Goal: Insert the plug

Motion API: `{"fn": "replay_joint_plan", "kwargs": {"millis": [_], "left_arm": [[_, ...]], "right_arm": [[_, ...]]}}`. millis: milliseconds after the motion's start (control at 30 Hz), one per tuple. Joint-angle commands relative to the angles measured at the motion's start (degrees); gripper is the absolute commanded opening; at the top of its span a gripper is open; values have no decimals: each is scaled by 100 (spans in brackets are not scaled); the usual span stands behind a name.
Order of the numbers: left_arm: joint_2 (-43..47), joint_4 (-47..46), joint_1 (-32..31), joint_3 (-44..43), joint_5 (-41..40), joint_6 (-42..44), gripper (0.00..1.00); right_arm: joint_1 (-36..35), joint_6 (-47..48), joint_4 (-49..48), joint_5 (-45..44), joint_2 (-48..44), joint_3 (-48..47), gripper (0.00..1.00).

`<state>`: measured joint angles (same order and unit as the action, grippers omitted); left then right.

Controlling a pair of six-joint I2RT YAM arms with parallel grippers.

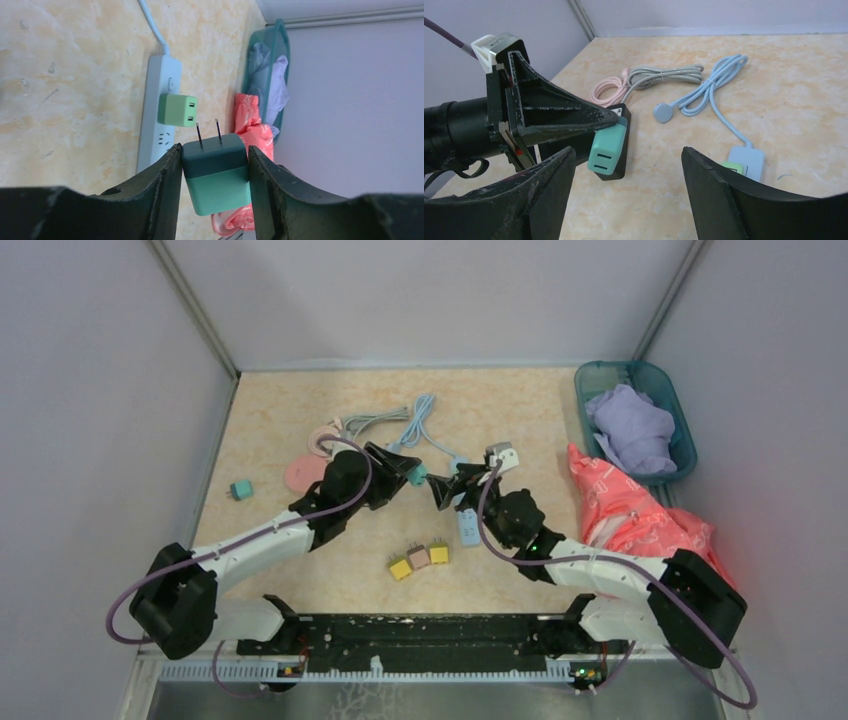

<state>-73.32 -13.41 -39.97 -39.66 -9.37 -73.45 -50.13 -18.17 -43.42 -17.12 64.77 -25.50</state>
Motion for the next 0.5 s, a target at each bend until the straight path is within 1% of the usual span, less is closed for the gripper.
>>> {"fn": "replay_joint_plan", "kwargs": {"millis": [0, 267, 467], "left_arm": [[143, -531, 41, 61, -159, -674, 24], [90, -751, 33, 47, 2, -987, 22], [66, -812, 33, 73, 23, -1059, 21]], "right_arm": [[-129, -152, -900, -45, 368, -158, 76], [-251, -191, -1723, -212, 1018, -250, 68], [-269, -213, -1887, -129, 1281, -427, 65]]}}
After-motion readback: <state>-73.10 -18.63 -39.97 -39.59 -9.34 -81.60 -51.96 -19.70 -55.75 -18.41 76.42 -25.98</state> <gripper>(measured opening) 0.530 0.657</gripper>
